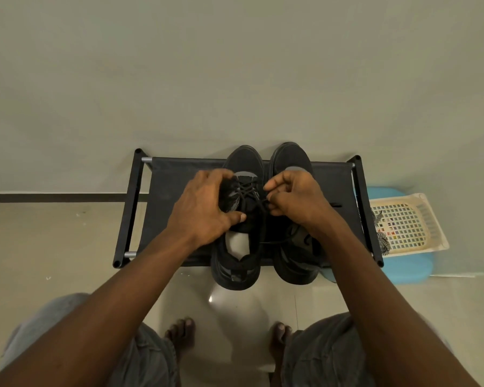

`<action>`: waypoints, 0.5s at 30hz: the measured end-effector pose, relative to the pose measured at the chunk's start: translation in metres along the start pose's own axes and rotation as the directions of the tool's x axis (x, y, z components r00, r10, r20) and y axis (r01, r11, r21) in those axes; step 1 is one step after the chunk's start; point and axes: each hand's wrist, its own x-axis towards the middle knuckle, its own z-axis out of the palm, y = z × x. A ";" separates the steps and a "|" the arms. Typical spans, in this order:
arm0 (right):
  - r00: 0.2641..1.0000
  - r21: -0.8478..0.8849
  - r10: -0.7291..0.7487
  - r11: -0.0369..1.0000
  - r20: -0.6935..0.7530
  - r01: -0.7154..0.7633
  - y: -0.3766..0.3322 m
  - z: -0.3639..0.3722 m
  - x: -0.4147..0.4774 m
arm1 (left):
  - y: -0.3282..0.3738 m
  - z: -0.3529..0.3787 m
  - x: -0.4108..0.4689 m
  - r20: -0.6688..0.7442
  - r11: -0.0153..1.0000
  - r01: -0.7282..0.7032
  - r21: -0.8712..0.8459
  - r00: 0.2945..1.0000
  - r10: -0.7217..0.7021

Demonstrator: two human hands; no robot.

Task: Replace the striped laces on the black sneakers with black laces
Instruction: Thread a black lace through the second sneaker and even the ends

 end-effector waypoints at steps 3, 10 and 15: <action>0.988 -0.039 -0.082 0.996 -0.132 0.078 -0.002 -0.003 -0.005 | -0.013 0.003 -0.001 0.144 0.989 0.147 0.018 0.978 -0.148; 0.987 0.680 0.000 0.725 -0.161 0.111 -0.020 -0.013 -0.022 | -0.021 0.016 0.002 0.270 0.982 0.182 0.059 0.944 -0.191; 0.980 0.870 -0.035 0.455 -0.194 0.188 -0.023 -0.031 -0.023 | -0.025 0.020 0.005 0.252 0.977 0.206 0.057 0.944 -0.214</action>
